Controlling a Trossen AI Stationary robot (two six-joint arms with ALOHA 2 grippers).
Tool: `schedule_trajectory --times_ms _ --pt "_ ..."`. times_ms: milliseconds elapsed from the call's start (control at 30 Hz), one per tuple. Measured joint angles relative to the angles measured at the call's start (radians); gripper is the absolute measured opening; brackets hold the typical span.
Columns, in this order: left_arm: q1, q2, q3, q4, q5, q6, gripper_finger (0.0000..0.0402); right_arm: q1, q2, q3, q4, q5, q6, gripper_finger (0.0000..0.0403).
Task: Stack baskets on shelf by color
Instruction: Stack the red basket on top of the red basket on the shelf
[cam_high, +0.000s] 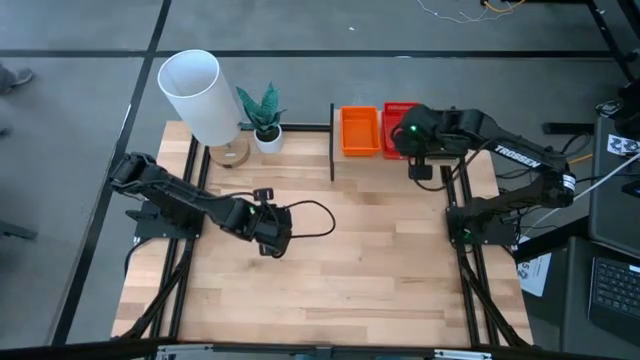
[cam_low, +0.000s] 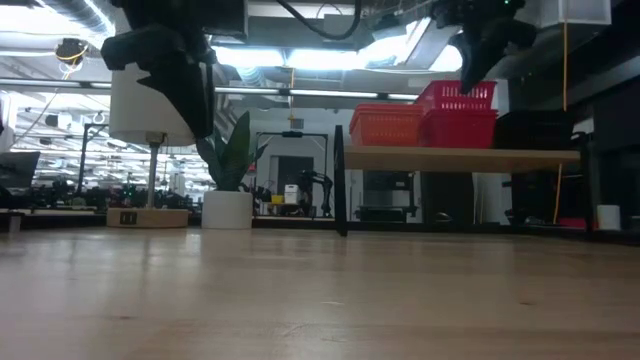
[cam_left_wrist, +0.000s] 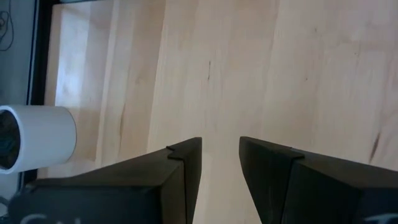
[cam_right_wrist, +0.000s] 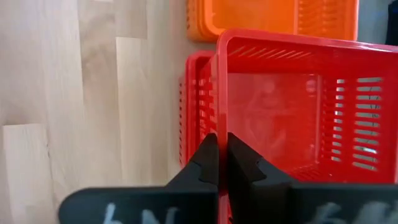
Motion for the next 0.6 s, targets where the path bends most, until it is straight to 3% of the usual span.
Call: schedule_trajectory --times_ms 133,600 --pt "0.012 0.0 0.0 0.0 0.004 0.0 0.0101 0.0 0.001 0.0 0.002 0.001 0.004 0.0008" --pt "0.016 0.0 0.0 -0.001 0.008 0.0 0.0101 -0.001 0.001 0.0 0.007 0.011 0.007 0.0109"
